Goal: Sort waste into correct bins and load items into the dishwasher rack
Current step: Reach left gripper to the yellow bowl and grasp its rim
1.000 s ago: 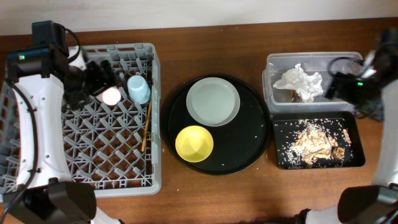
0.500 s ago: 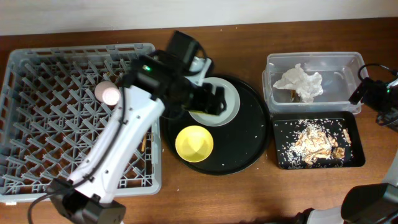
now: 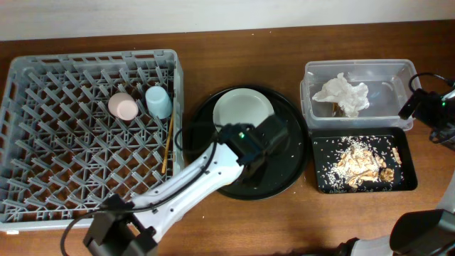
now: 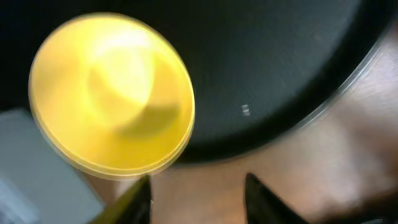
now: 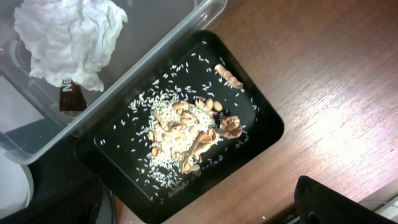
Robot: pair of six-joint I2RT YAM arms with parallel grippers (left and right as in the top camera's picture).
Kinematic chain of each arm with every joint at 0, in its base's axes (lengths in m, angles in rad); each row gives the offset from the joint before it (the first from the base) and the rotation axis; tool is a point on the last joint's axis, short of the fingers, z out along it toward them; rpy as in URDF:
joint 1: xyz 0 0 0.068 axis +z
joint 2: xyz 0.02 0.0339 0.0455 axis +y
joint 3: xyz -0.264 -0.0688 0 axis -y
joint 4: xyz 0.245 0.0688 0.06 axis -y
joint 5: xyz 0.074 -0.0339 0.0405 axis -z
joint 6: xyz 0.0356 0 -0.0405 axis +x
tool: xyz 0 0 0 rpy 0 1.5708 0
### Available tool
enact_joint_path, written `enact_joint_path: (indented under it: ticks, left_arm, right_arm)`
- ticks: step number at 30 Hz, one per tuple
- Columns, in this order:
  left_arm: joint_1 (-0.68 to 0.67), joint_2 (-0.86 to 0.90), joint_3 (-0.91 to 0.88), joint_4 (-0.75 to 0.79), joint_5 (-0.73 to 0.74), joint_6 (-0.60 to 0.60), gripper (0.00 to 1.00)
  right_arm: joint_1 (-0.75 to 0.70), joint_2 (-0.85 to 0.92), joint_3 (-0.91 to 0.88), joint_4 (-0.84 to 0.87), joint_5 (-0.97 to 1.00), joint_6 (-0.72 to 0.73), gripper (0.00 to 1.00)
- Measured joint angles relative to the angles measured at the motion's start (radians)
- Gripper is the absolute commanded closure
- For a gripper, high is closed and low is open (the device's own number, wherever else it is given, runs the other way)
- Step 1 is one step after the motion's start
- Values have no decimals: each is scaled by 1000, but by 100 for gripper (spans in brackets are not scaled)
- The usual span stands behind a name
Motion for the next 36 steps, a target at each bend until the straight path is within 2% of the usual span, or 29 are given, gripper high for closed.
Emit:
enact_joint_path:
  ticks: [2,6,13,18,20,30,36]
  left_arm:
    - [1,0,-89,84,-8,-10,62]
    - [1,0,-186,178,-19,-17,72]
    - [1,0,-246,316,-24,-21,75]
    - [1,0,-305,363,-26,-24,86]
    - [1,0,-308,367,-27,-23,99]
    - [3,0,-261,349,-51,-16,99]
    - [13,-50,-70,245,-39,-8,99]
  right_arm:
    - [0,0,0,0,0,0,1]
    - [0,0,0,0,0,0,1]
    - [0,0,0,0,0,0,1]
    - [0,0,0,0,0,0,1]
    - [0,0,0,0,0,0,1]
    - [0,0,0,0,0,0,1]
    - [0,0,0,1,0,0,1]
